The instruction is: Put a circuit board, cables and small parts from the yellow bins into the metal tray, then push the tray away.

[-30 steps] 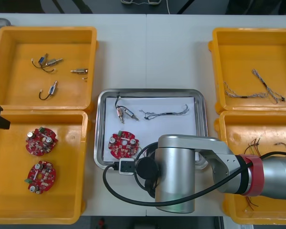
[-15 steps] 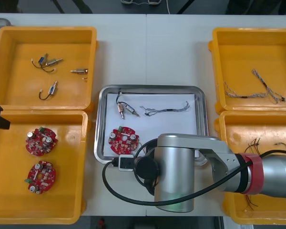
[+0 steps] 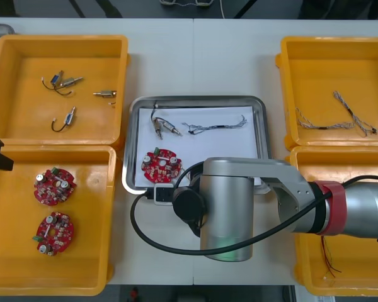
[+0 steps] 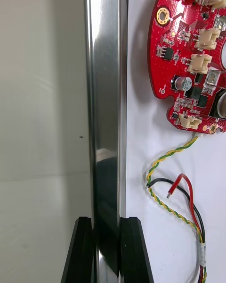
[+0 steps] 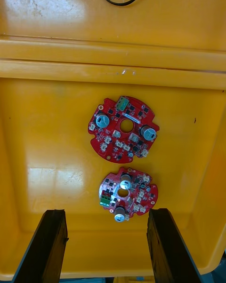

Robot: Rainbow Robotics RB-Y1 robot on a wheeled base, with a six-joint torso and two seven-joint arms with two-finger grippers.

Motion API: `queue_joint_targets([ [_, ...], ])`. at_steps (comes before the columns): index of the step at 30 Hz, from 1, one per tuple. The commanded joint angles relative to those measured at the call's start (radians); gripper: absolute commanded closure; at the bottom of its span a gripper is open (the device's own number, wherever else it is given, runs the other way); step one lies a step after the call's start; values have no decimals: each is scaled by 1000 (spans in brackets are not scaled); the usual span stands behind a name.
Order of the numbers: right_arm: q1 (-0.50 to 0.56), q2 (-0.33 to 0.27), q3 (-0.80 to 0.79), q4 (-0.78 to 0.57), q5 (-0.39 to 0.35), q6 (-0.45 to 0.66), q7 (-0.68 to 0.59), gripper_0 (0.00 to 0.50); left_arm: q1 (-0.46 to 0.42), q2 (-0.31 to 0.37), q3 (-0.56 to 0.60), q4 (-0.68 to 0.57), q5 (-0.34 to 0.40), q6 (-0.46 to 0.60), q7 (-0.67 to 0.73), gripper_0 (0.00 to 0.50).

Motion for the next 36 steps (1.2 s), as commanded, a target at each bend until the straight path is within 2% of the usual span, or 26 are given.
queue_joint_targets([
  [1, -83, -14, 13, 33, 7, -5, -20, 500, 17, 45, 29, -30, 9, 7, -94, 0],
  [18, -217, -6, 13, 171, 25, -31, 9, 500, 17, 45, 29, -30, 9, 7, -94, 0],
  [23, -227, -2, 13, 194, 45, -52, 23, 500, 17, 45, 29, -30, 9, 7, -94, 0],
  [28, -232, 3, 13, 229, 96, -91, 45, 500, 17, 45, 29, -30, 9, 7, -94, 0],
  [36, -240, 7, -14, 274, 111, -141, 78, 500, 17, 45, 29, -30, 9, 7, -94, 0],
])
